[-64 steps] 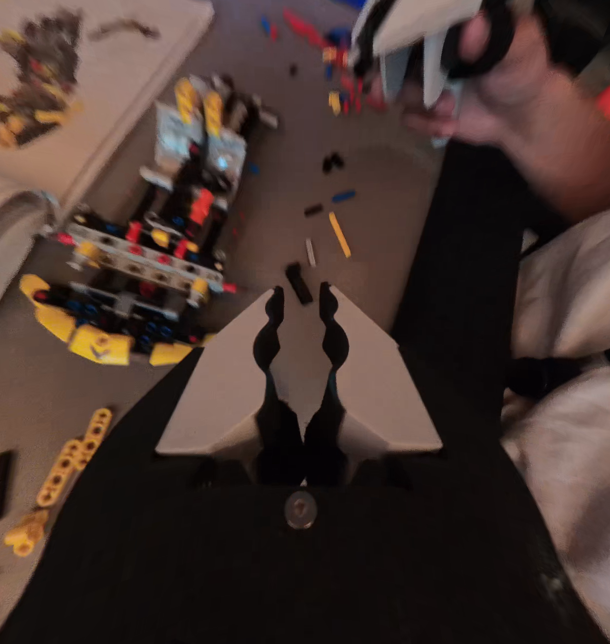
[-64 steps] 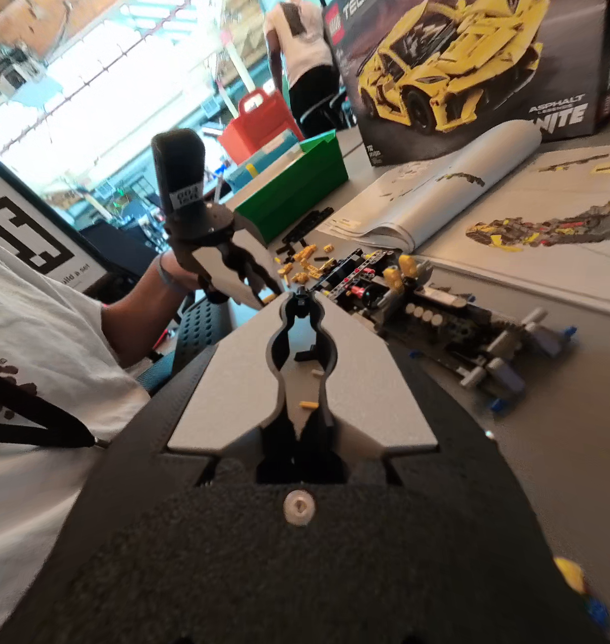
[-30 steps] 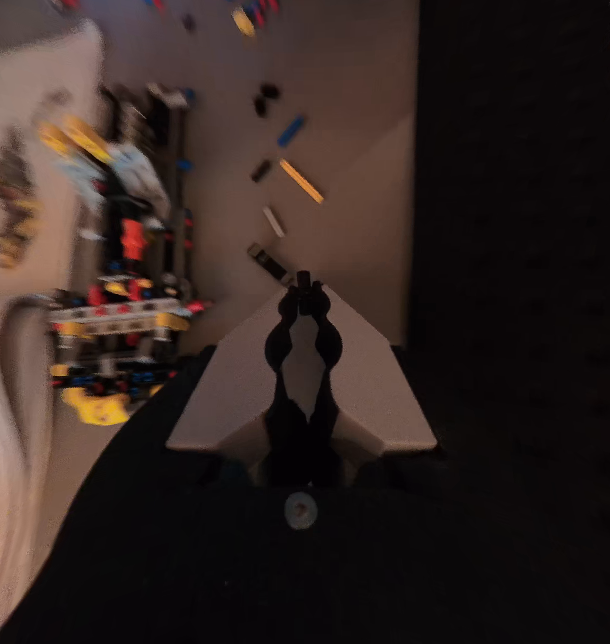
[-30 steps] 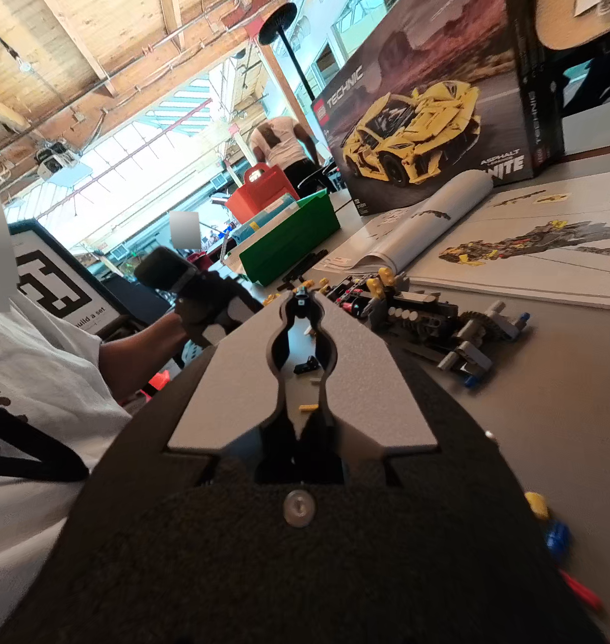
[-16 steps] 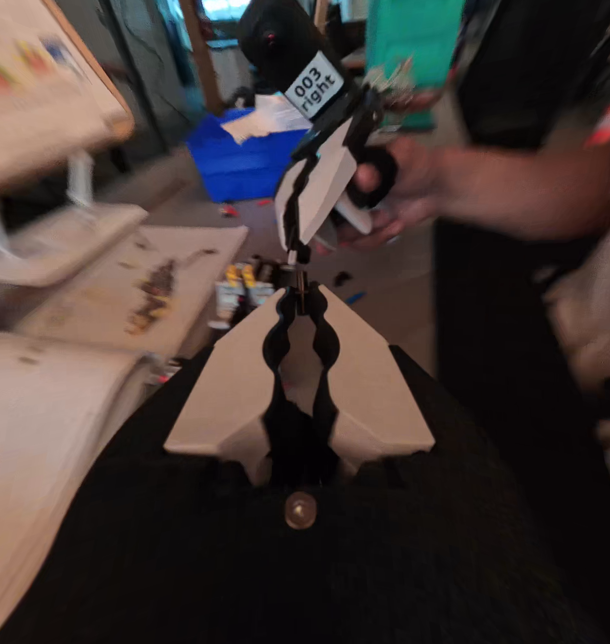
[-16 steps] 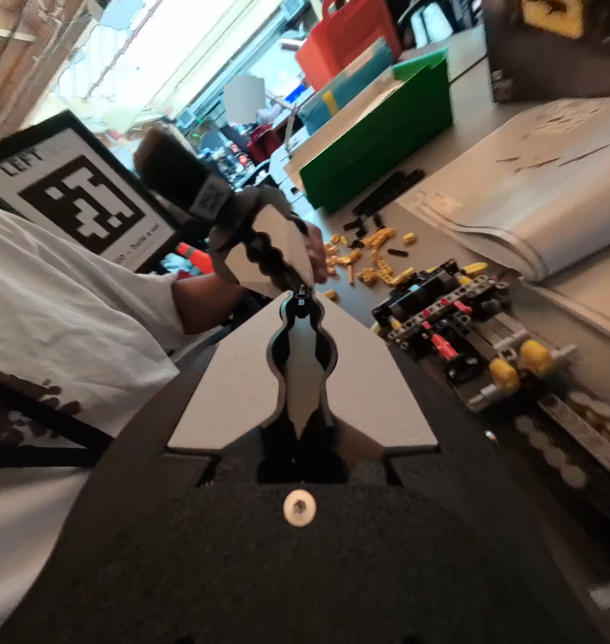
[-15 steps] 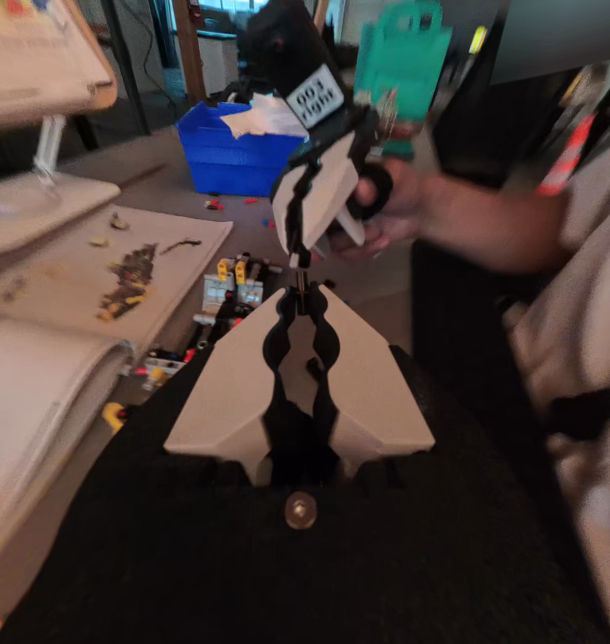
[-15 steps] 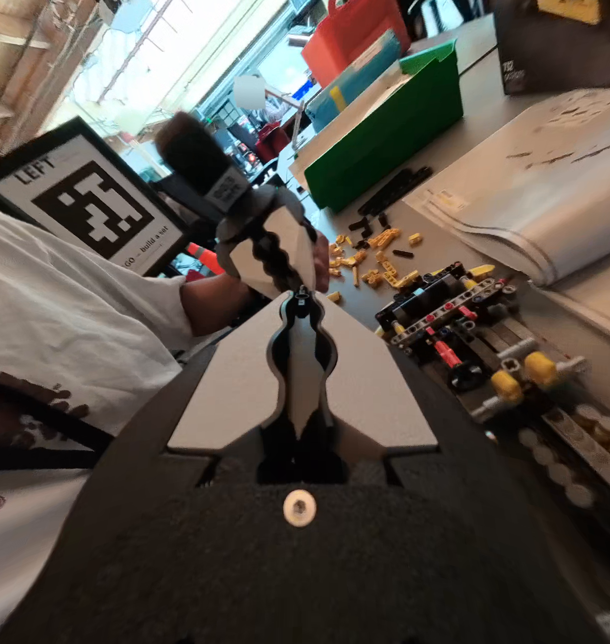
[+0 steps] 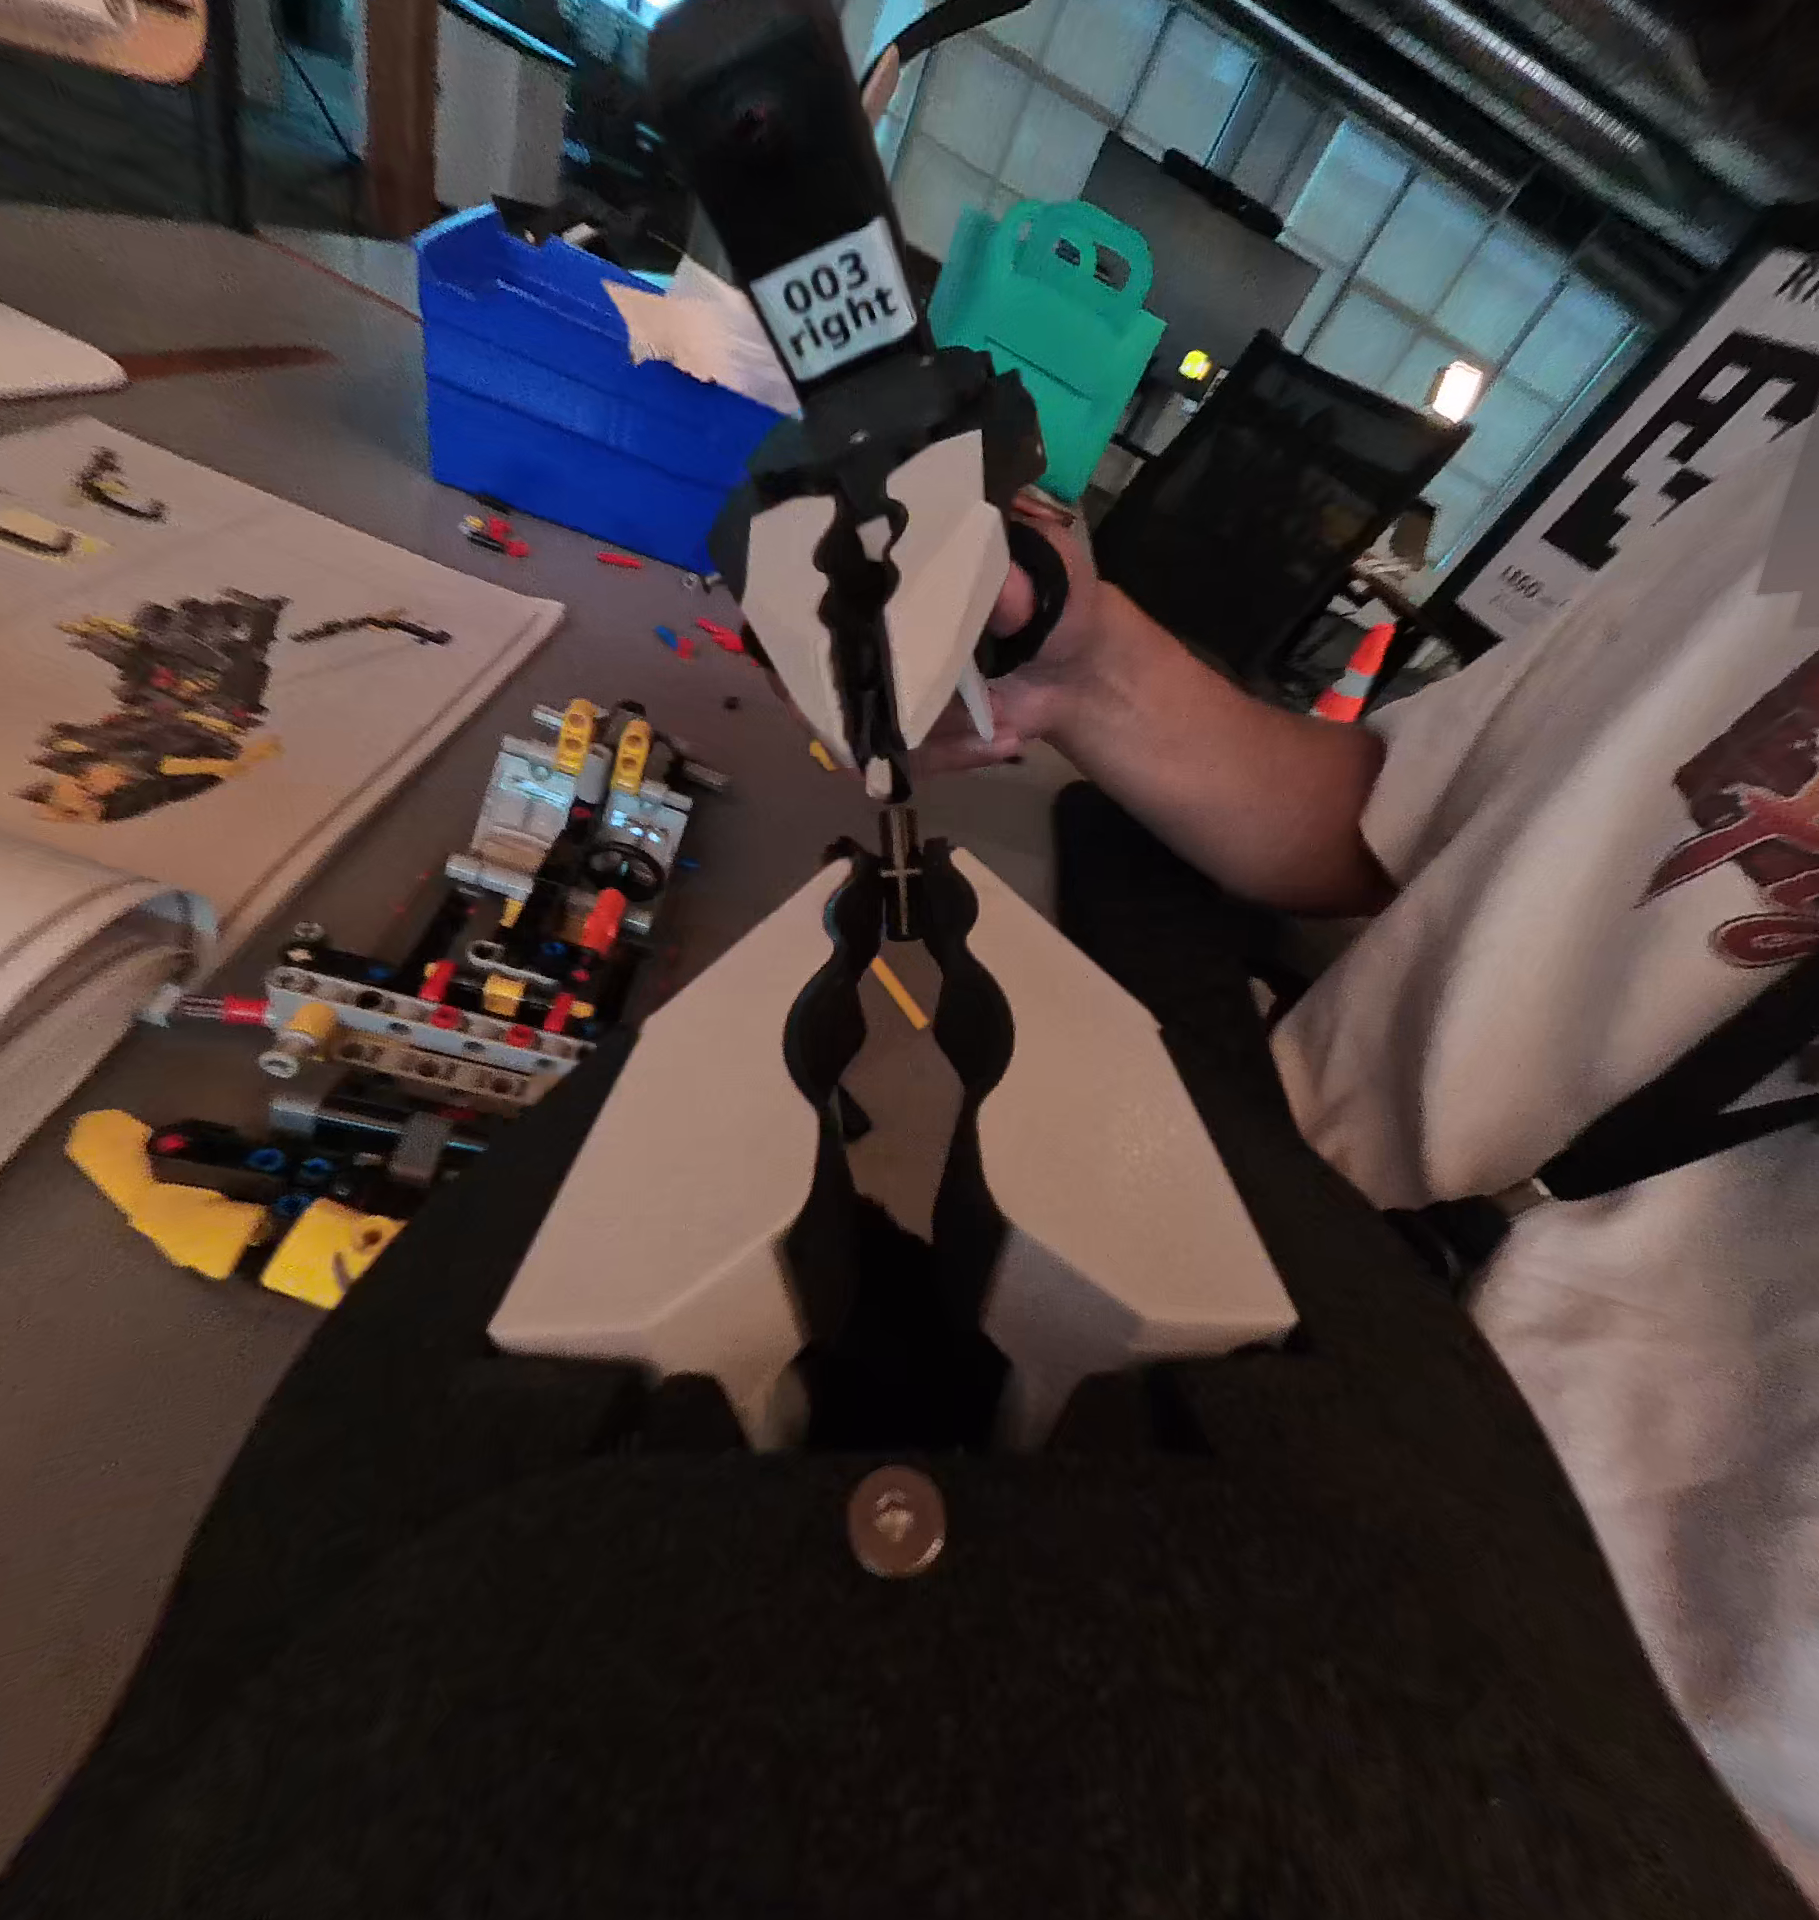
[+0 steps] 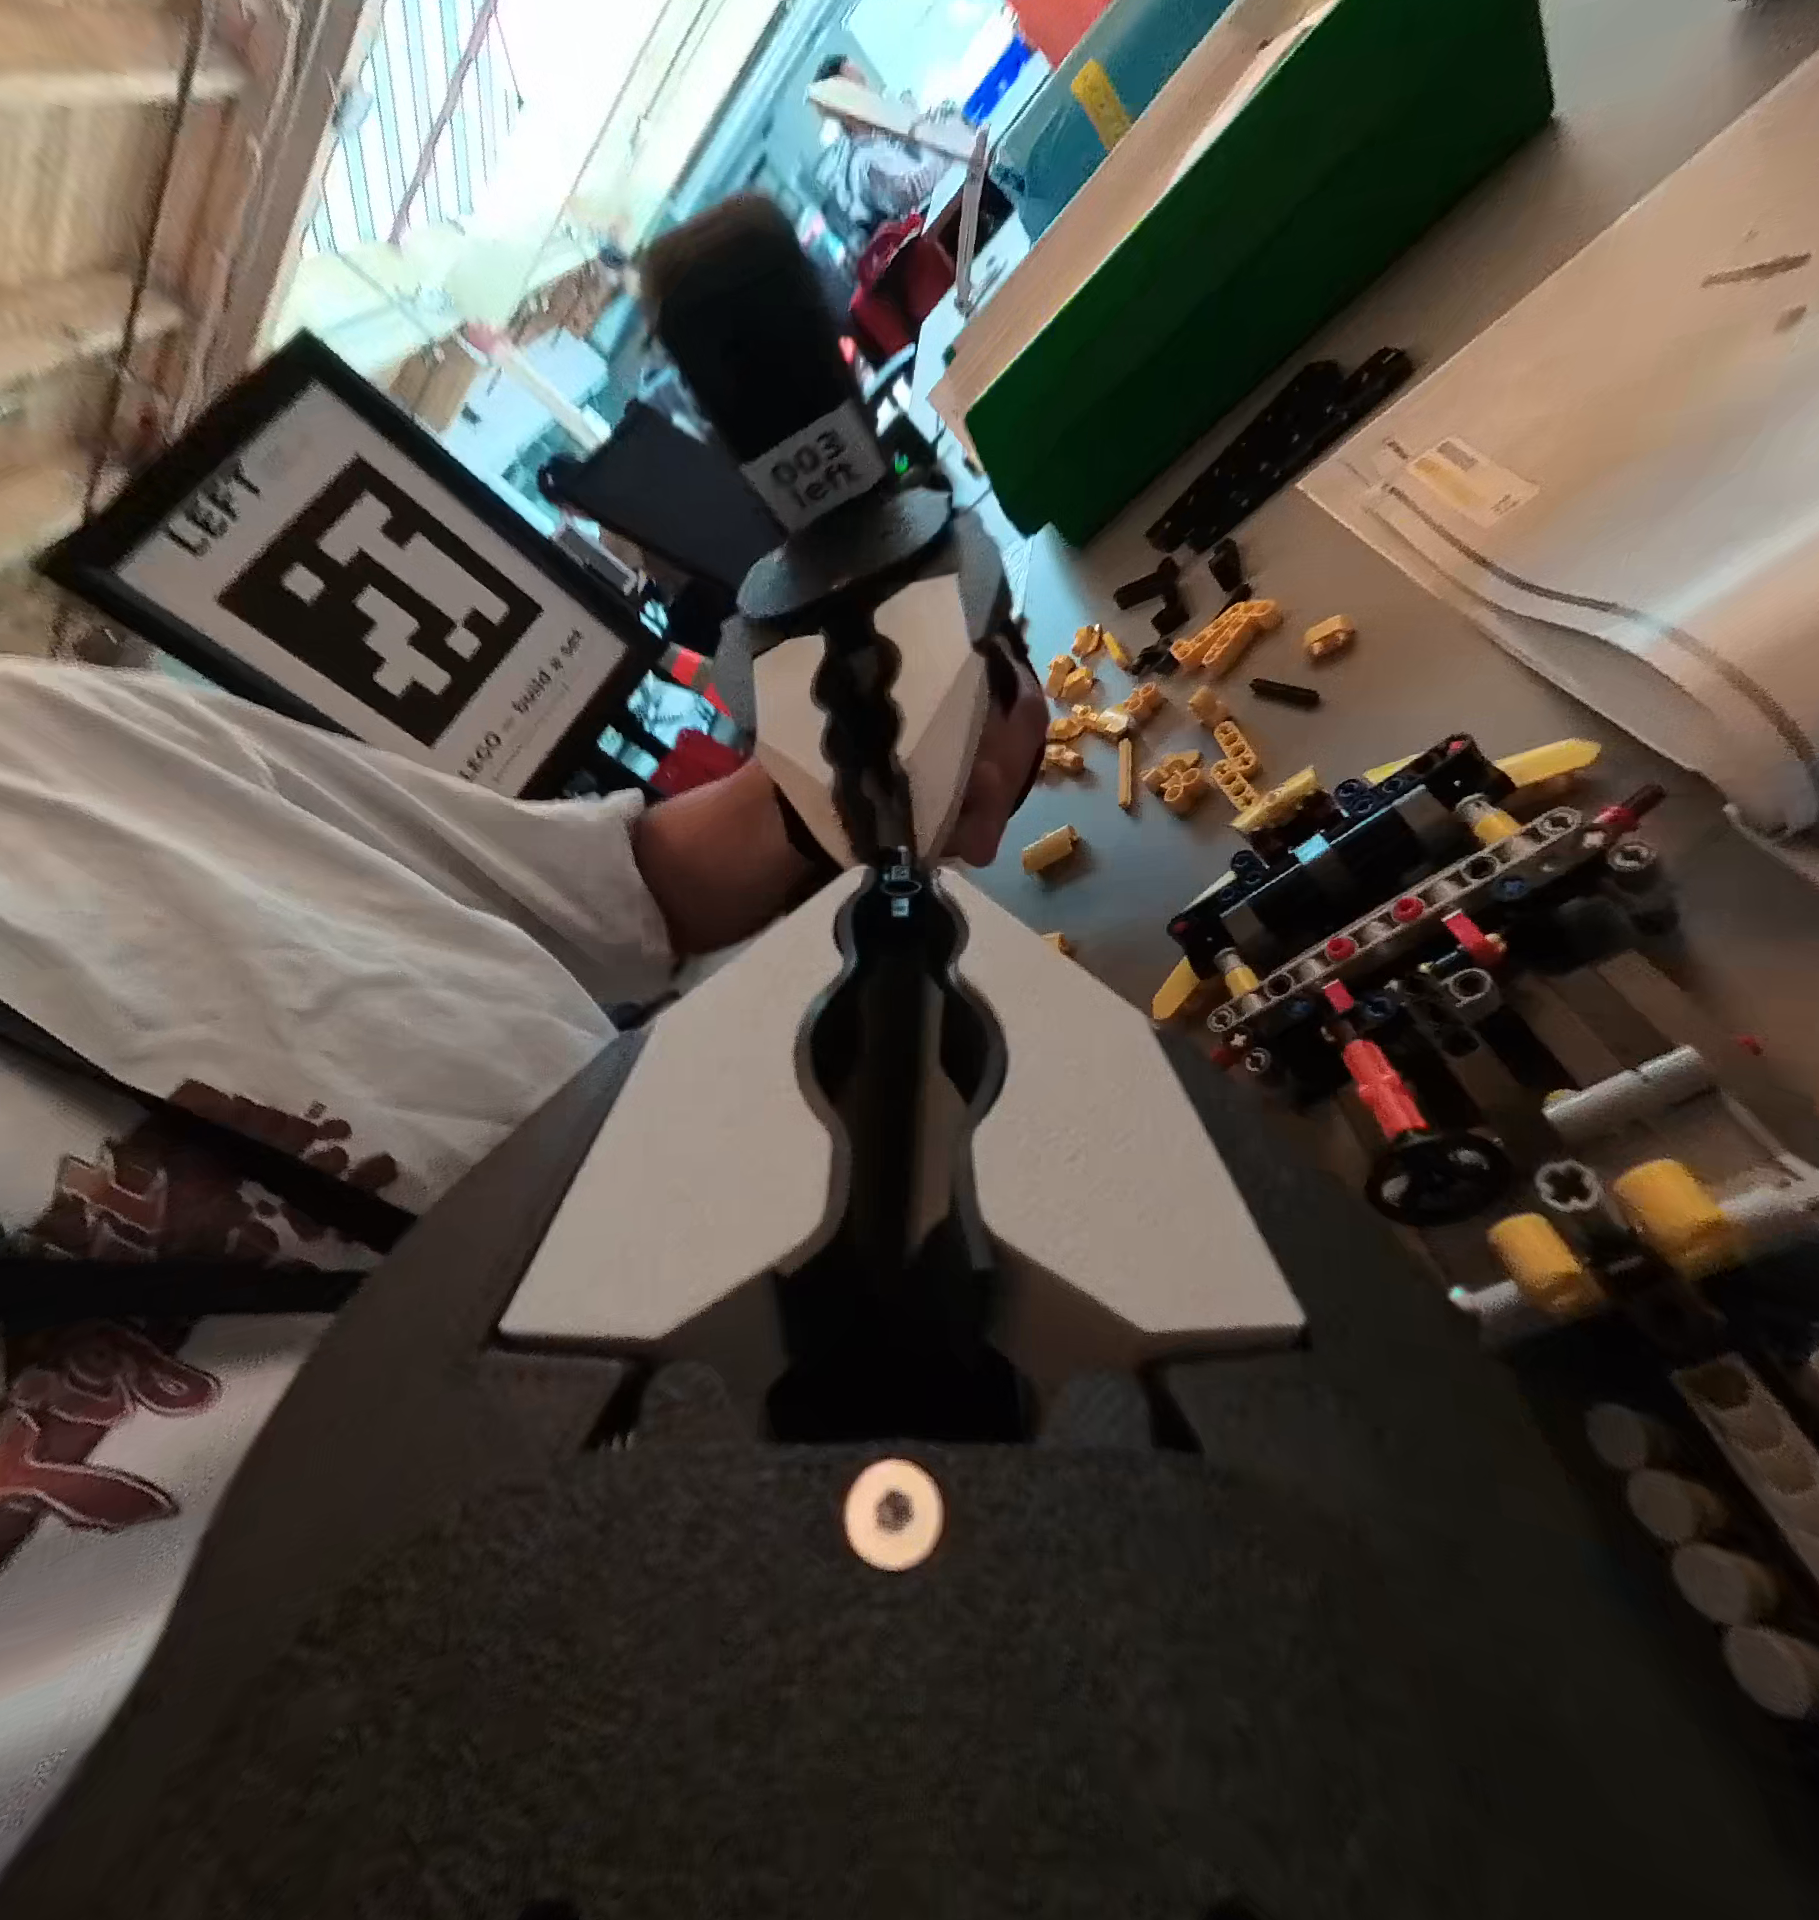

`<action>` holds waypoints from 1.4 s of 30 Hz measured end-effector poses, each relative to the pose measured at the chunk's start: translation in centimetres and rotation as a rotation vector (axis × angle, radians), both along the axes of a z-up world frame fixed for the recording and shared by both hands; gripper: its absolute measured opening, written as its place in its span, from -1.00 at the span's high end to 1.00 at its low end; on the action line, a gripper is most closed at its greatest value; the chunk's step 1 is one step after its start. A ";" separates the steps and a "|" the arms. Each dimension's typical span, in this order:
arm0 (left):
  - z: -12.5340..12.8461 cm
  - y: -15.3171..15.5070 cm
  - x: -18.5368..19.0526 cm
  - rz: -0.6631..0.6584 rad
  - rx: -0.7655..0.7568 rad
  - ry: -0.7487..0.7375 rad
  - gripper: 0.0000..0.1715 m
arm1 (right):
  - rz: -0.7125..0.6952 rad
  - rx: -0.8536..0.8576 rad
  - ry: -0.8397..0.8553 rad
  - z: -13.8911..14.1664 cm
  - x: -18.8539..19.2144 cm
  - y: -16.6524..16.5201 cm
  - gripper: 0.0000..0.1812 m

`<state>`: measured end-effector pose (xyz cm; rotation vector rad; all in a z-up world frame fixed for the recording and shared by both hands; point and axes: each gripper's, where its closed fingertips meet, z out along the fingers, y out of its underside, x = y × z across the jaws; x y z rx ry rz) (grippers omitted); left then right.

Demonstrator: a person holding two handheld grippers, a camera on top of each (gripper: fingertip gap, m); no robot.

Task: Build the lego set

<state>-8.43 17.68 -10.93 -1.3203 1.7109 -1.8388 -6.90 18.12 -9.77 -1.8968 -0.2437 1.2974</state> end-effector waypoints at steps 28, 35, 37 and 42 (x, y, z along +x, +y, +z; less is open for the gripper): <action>-2.6 -0.2 -0.6 -0.049 0.062 0.143 0.95 | 0.098 -0.008 -0.109 -2.7 -0.9 -0.5 0.93; -3.6 -0.9 -1.0 -0.061 0.278 0.113 0.95 | 0.137 0.153 -0.318 -3.6 -1.2 -1.2 0.92; -3.8 -1.0 -1.0 -0.061 0.365 0.094 0.95 | 0.157 0.230 -0.404 -3.8 -1.4 -1.5 0.92; -4.4 -0.8 -0.9 -0.025 0.528 0.060 0.95 | 0.139 0.317 -0.525 -4.3 -1.3 -1.5 0.92</action>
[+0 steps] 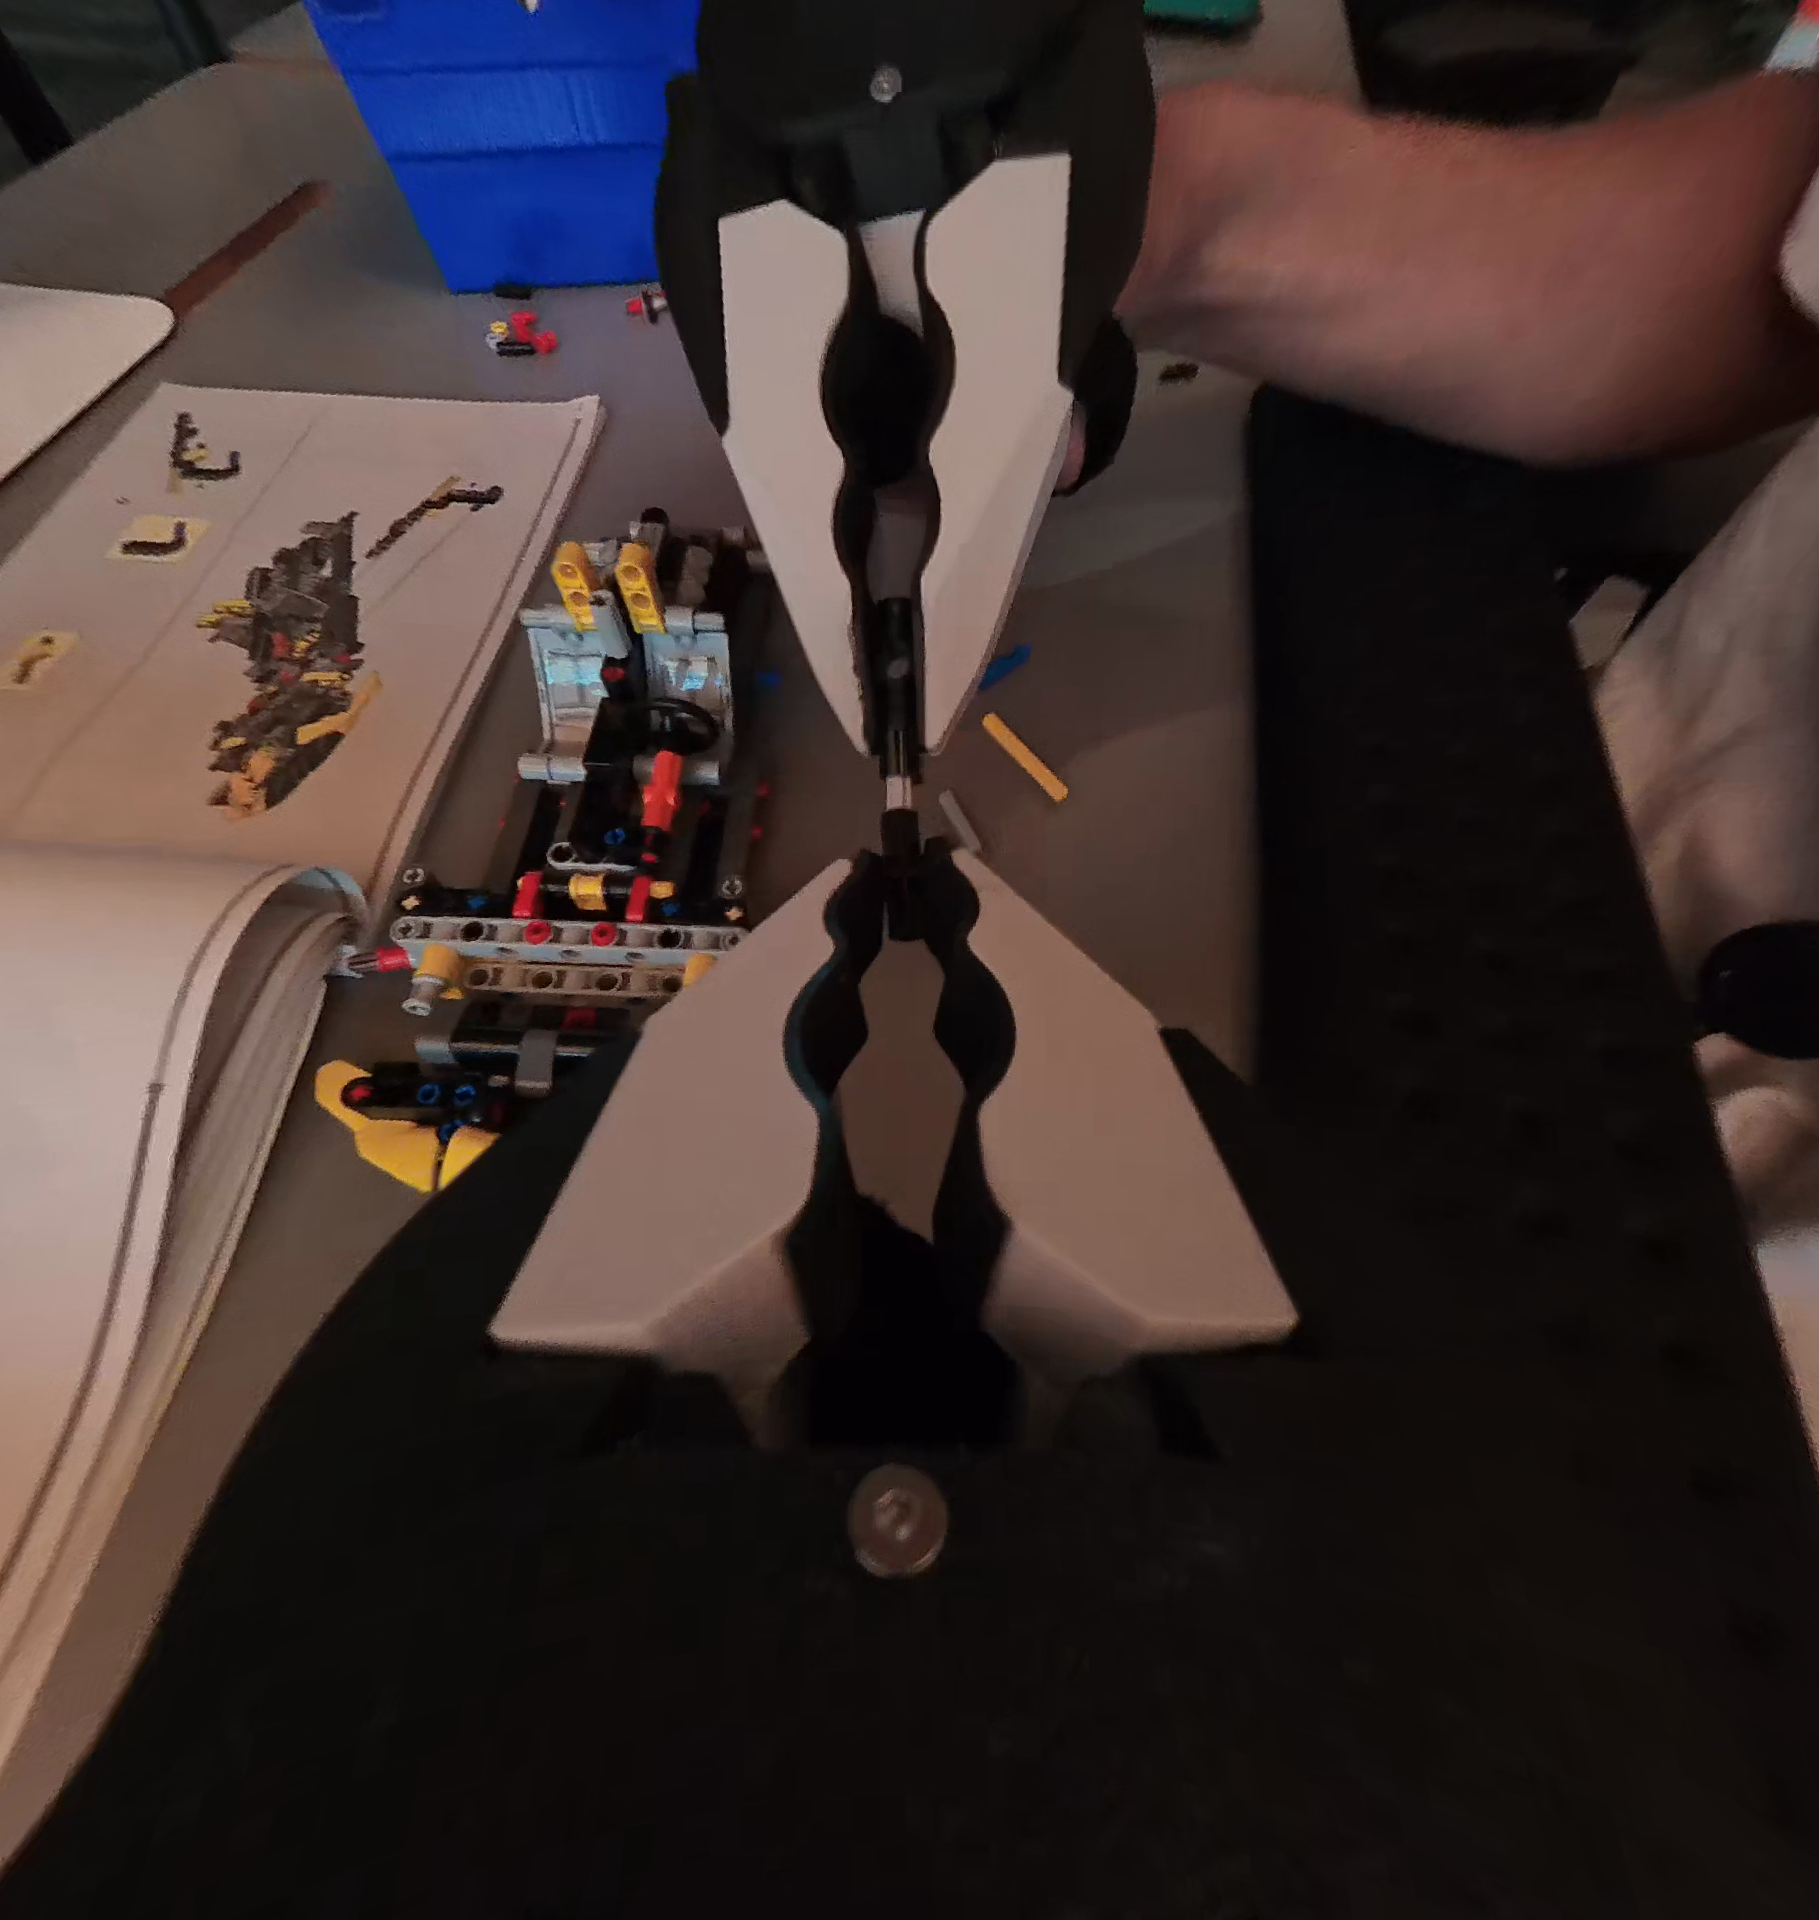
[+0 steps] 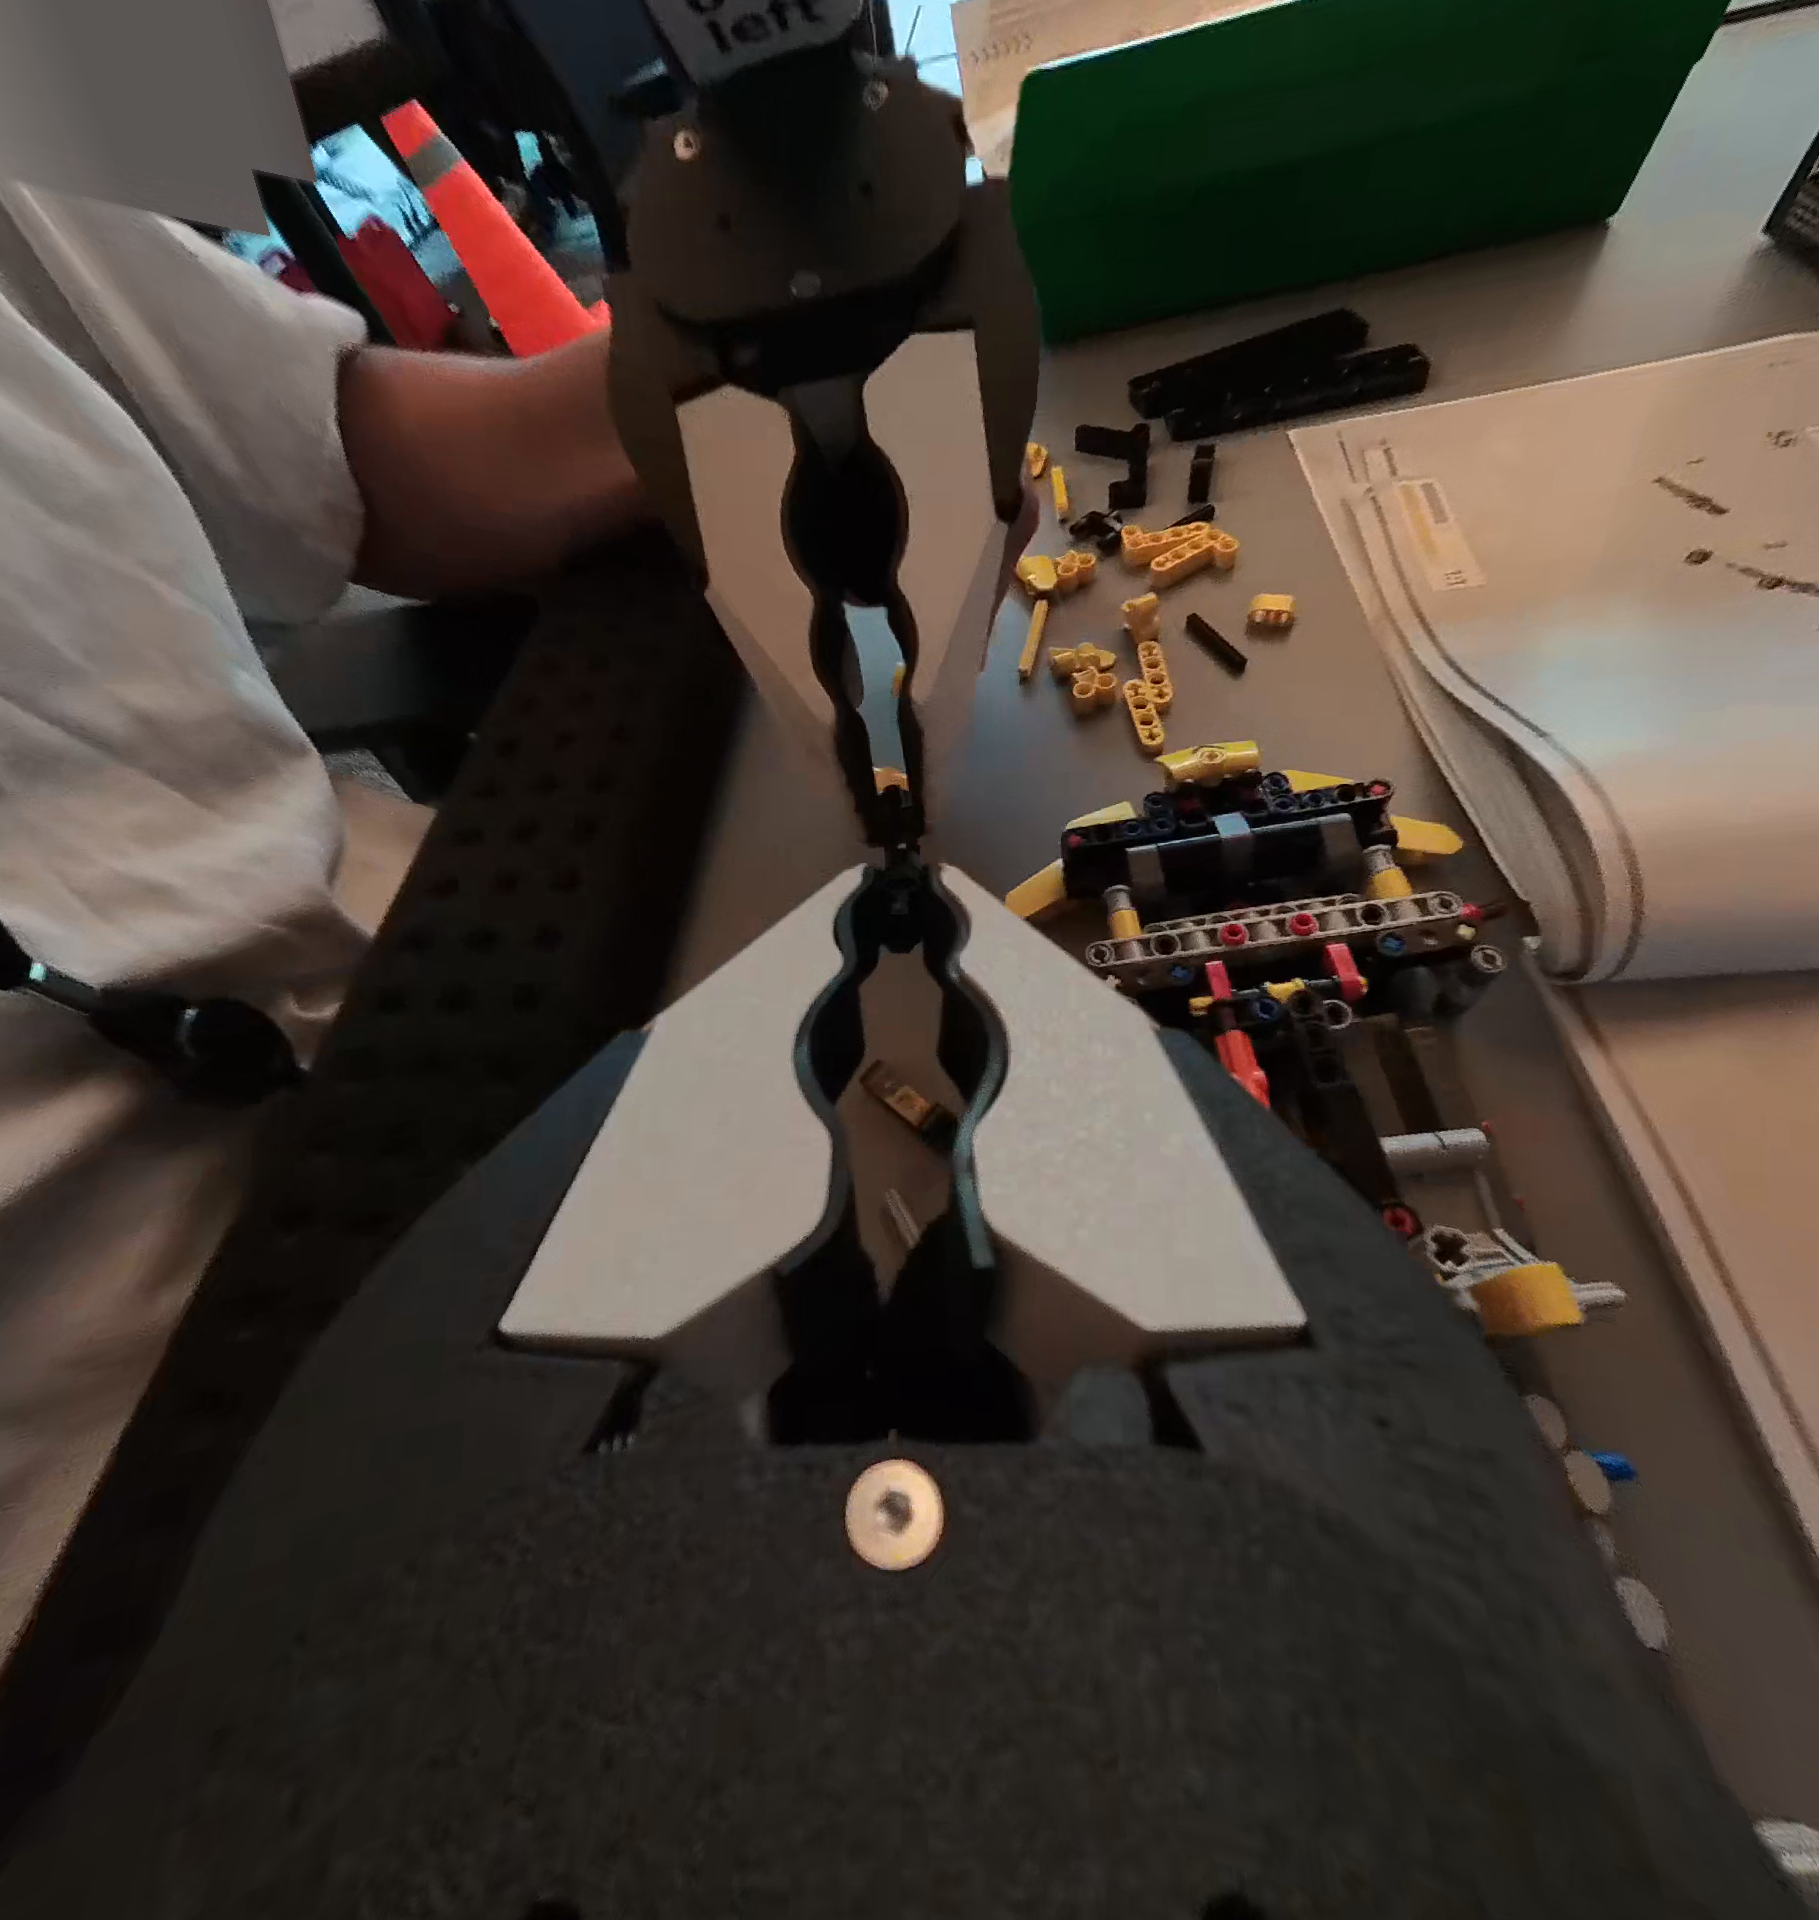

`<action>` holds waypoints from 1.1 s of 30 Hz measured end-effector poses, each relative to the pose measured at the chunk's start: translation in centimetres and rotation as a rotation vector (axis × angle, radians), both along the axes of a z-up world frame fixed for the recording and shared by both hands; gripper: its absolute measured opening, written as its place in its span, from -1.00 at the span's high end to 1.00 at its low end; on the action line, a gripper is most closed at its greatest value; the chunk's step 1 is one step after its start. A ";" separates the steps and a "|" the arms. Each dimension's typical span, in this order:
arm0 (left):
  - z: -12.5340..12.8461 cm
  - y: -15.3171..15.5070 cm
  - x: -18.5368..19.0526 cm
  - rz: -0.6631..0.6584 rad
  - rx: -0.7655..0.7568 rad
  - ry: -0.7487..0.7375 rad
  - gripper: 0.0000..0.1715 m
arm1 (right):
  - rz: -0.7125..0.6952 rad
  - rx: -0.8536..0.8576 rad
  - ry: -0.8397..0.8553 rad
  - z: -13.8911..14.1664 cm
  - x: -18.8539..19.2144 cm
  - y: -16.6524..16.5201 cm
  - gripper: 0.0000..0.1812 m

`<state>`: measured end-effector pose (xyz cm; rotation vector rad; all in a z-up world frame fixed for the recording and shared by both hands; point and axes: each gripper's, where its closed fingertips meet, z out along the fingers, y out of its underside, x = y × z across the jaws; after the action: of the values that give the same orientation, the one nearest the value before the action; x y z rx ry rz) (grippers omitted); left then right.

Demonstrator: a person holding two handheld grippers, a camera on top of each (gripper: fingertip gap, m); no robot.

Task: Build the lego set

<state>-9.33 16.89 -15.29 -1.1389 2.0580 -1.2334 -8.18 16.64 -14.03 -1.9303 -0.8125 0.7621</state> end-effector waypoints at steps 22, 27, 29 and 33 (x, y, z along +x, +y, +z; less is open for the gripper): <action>2.4 1.3 1.0 0.187 0.708 -0.446 0.95 | -0.123 -0.069 0.361 2.0 0.6 0.7 0.93; 2.6 1.6 1.1 0.211 0.816 -0.478 0.95 | -0.136 -0.082 0.404 2.1 0.7 0.8 0.93; 2.7 1.6 1.1 0.218 0.845 -0.487 0.95 | -0.142 -0.077 0.403 2.0 0.7 1.0 0.93; 2.6 1.7 1.2 0.225 0.900 -0.488 0.95 | -0.162 -0.078 0.398 1.9 0.7 1.2 0.93</action>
<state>-8.09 18.64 -12.66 -0.5369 1.7174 -0.3187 -7.43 17.81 -12.09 -1.8023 -0.3845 1.0460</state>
